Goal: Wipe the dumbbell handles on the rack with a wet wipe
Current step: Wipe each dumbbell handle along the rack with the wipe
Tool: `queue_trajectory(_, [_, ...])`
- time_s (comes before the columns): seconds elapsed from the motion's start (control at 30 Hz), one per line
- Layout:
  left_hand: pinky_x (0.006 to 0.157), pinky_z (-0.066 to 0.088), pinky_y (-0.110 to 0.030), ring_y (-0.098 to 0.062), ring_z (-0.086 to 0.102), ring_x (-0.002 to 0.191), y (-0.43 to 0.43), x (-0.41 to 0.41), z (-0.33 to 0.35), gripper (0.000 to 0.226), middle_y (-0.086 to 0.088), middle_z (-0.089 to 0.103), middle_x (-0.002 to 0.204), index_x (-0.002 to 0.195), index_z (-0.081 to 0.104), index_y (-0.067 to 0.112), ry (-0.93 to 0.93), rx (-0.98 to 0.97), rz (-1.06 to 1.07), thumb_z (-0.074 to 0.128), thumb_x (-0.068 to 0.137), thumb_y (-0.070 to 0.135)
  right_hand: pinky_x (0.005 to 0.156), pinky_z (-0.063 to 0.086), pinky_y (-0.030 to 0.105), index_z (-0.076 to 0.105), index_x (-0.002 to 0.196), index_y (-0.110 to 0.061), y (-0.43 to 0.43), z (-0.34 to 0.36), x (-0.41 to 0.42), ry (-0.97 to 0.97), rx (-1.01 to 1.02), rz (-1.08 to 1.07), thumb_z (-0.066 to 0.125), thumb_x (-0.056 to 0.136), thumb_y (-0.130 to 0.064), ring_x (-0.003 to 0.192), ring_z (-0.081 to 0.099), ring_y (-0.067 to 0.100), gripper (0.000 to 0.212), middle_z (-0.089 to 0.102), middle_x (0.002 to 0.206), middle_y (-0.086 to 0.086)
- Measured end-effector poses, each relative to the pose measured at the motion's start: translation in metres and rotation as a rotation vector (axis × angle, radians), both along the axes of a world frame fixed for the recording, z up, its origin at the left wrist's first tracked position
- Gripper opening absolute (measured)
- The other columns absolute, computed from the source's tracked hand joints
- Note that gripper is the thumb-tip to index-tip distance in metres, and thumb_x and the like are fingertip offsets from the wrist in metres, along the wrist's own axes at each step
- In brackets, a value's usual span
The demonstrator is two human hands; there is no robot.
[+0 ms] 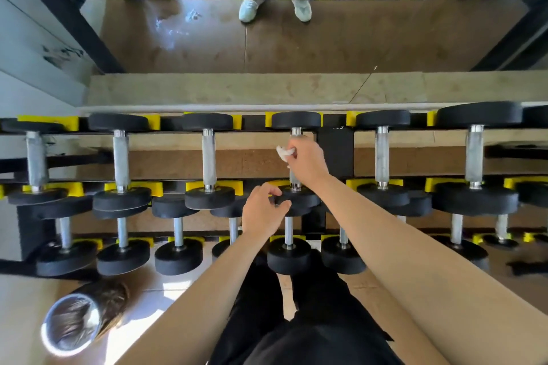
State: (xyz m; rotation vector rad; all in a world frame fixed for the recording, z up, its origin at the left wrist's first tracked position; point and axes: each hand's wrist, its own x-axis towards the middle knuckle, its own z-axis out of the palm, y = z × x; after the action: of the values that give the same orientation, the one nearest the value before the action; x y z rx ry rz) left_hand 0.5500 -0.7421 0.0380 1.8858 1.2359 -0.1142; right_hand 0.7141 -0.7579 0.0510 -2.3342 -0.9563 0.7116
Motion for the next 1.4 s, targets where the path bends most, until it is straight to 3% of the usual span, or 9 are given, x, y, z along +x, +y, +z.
queue_trajectory(0.13, [0.081, 0.055, -0.027, -0.001, 0.061, 0.084, 0.017, 0.001, -0.002, 0.019, 0.012, 0.065, 0.101, 0.098, 0.060, 0.032, -0.040, -0.101, 0.029, 0.074, 0.086, 0.037, 0.072, 0.054, 0.030, 0.068, 0.093, -0.016, -0.020, -0.007, -0.015, -0.014, -0.141, 0.075, 0.065, 0.090, -0.013, 0.085, 0.065, 0.019, 0.006, 0.068, 0.095, 0.003])
queue_trajectory(0.27, [0.091, 0.054, -0.029, -0.007, 0.062, 0.102, 0.027, 0.012, -0.004, 0.052, 0.016, 0.063, 0.117, 0.128, 0.054, 0.028, -0.153, -0.173, -0.019, 0.080, 0.083, 0.030, 0.077, 0.054, 0.029, 0.075, 0.098, -0.017, -0.039, -0.006, -0.007, 0.167, -0.319, 0.017, 0.074, 0.085, -0.024, 0.089, 0.067, 0.018, 0.015, 0.070, 0.097, 0.000])
queue_trajectory(0.37, [0.091, 0.051, -0.021, 0.000, 0.061, 0.108, 0.026, 0.023, 0.001, 0.061, 0.022, 0.063, 0.119, 0.131, 0.052, 0.034, -0.273, -0.280, -0.130, 0.084, 0.080, 0.031, 0.079, 0.057, 0.032, 0.076, 0.098, -0.014, -0.048, 0.000, -0.002, 0.455, -0.176, -0.213, 0.075, 0.086, -0.025, 0.090, 0.067, 0.019, 0.016, 0.071, 0.095, 0.002])
queue_trajectory(0.47, [0.084, 0.052, -0.023, -0.002, 0.065, 0.095, 0.032, 0.030, 0.002, 0.035, 0.016, 0.068, 0.103, 0.118, 0.062, 0.027, -0.289, -0.260, -0.174, 0.078, 0.087, 0.026, 0.070, 0.058, 0.027, 0.077, 0.089, -0.016, -0.053, 0.008, -0.002, 0.682, -0.030, -0.334, 0.076, 0.086, -0.016, 0.087, 0.072, 0.022, 0.003, 0.073, 0.091, 0.005])
queue_trajectory(0.9, [0.086, 0.051, -0.026, -0.013, 0.067, 0.101, 0.065, 0.027, -0.018, 0.021, 0.004, 0.074, 0.112, 0.113, 0.075, 0.023, 0.091, 0.018, -0.319, 0.066, 0.093, 0.022, 0.077, 0.047, 0.025, 0.072, 0.094, -0.015, -0.047, -0.008, 0.004, 0.151, -0.272, 0.114, 0.075, 0.087, -0.022, 0.090, 0.063, 0.016, 0.010, 0.069, 0.104, 0.001])
queue_trajectory(1.03, [0.090, 0.056, -0.033, -0.010, 0.066, 0.098, 0.052, 0.037, -0.010, 0.021, 0.009, 0.072, 0.106, 0.108, 0.068, 0.026, -0.014, -0.069, -0.269, 0.065, 0.088, 0.018, 0.061, 0.047, 0.021, 0.074, 0.092, -0.011, -0.047, -0.004, 0.012, 0.141, -0.350, 0.142, 0.070, 0.090, -0.023, 0.078, 0.065, 0.017, 0.013, 0.072, 0.091, 0.005])
queue_trajectory(1.2, [0.082, 0.054, -0.032, -0.009, 0.063, 0.094, 0.044, 0.030, -0.015, 0.023, 0.012, 0.070, 0.100, 0.097, 0.069, 0.032, 0.007, -0.099, -0.273, 0.072, 0.082, 0.049, 0.053, 0.038, 0.024, 0.059, 0.056, -0.016, -0.049, -0.002, 0.012, 0.312, -0.338, 0.028, 0.072, 0.083, -0.033, 0.053, 0.048, 0.012, 0.034, 0.051, 0.054, 0.001])
queue_trajectory(1.3, [0.081, 0.053, -0.033, -0.010, 0.061, 0.092, 0.040, 0.034, -0.015, 0.033, 0.013, 0.069, 0.100, 0.100, 0.070, 0.035, 0.069, -0.098, -0.290, 0.073, 0.078, 0.061, 0.067, 0.043, 0.028, 0.069, 0.068, -0.018, -0.052, -0.003, 0.012, 0.274, -0.324, 0.097, 0.070, 0.089, -0.024, 0.066, 0.057, 0.012, 0.022, 0.064, 0.070, -0.001])
queue_trajectory(1.4, [0.085, 0.055, -0.035, -0.013, 0.065, 0.098, 0.052, 0.042, -0.013, 0.021, 0.008, 0.073, 0.107, 0.102, 0.075, 0.030, 0.083, -0.111, -0.364, 0.074, 0.085, 0.041, 0.074, 0.046, 0.025, 0.077, 0.098, -0.010, -0.058, -0.006, 0.019, 0.234, -0.319, 0.142, 0.071, 0.090, -0.019, 0.086, 0.064, 0.017, 0.013, 0.073, 0.099, 0.006])
